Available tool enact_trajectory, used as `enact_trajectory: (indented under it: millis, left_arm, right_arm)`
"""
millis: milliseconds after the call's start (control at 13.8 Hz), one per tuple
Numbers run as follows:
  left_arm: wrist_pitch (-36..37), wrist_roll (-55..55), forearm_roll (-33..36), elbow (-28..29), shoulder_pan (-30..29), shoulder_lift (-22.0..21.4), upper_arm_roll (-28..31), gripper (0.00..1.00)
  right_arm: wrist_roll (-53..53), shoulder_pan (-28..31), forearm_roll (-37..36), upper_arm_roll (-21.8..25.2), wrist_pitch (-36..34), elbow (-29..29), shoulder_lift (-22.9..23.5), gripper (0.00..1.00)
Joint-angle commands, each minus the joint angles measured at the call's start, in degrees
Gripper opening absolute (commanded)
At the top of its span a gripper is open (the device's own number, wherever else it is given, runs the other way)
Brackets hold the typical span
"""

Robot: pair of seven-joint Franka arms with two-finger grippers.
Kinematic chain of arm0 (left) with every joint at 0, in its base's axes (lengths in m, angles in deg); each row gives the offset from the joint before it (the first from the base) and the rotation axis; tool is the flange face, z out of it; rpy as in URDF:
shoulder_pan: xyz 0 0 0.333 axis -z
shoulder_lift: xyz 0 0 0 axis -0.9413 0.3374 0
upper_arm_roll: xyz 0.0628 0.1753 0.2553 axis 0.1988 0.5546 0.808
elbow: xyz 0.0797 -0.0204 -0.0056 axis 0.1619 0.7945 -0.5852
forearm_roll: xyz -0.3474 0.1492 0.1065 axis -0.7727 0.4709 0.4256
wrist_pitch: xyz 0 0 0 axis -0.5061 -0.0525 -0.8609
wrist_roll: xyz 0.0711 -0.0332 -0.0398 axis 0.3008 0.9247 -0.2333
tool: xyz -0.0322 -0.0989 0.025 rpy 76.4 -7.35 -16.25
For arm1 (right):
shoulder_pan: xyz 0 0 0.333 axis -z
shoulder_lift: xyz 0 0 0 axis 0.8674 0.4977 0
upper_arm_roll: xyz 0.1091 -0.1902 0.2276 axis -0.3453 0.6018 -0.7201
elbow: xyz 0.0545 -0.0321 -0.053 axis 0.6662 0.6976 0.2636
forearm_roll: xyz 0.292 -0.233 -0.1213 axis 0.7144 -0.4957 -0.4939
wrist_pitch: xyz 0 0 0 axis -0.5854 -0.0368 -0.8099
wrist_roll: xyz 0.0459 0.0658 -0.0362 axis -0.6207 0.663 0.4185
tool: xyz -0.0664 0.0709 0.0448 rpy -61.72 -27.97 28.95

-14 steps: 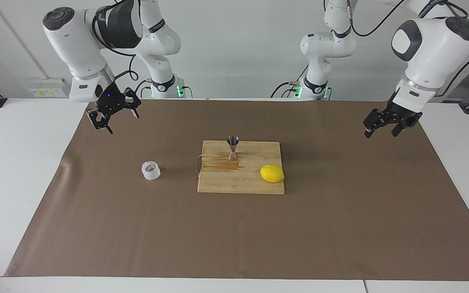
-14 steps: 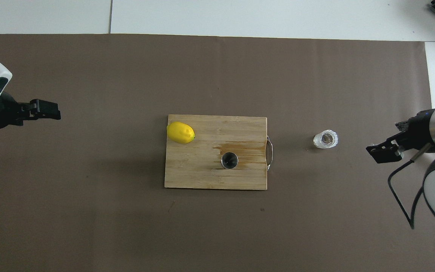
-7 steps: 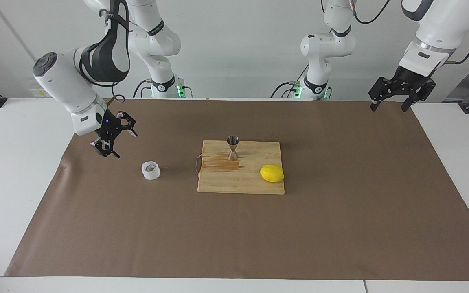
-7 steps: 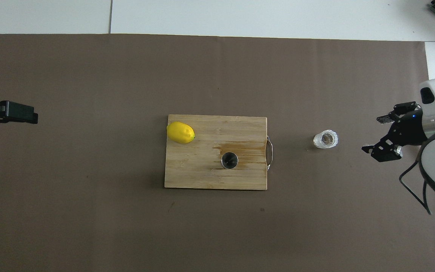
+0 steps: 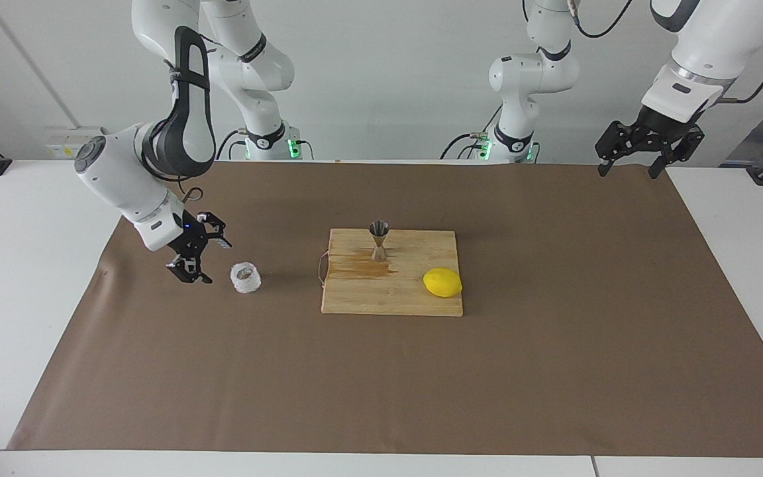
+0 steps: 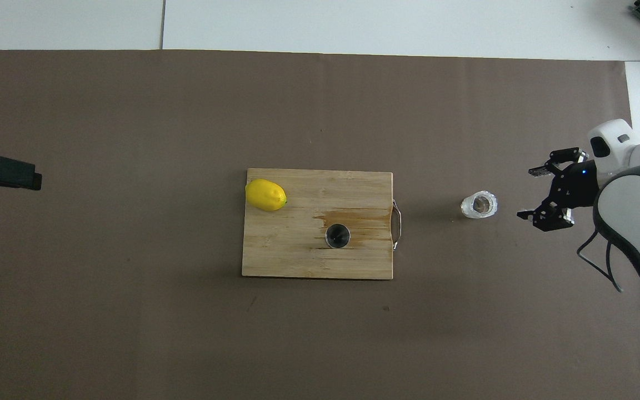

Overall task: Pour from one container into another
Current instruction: 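Reach the open right gripper toward the clear glass cup, then close the right gripper around the clear glass cup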

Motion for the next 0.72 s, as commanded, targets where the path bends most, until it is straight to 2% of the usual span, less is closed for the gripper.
enact_trajectory:
  millis: [0, 145, 506, 651]
  left_arm:
    - [-0.84, -0.47, 0.79, 2.29, -1.16, -1.92, -0.62, 1.00]
    - [-0.92, -0.82, 0.79, 2.65, -1.42, -2.01, -0.44, 1.00]
    - [-1.27, -0.99, 0.80, 2.91, -1.51, -2.01, -0.09, 1.00]
    - [-1.27, -0.99, 0.80, 2.82, -1.60, -2.01, 0.00, 1.00]
  right_arm:
    - [-7.28, 0.00, 4.01, -0.27, 2.08, 1.87, 1.55, 1.00]
    - [-9.83, 0.61, 4.81, -0.27, 2.08, 2.32, 2.95, 1.00]
    - [-21.43, 0.97, 15.69, -0.27, 3.92, 2.23, 8.75, 1.00]
    - [-22.68, 0.44, 17.03, -0.27, 4.80, 2.14, 9.03, 1.00]
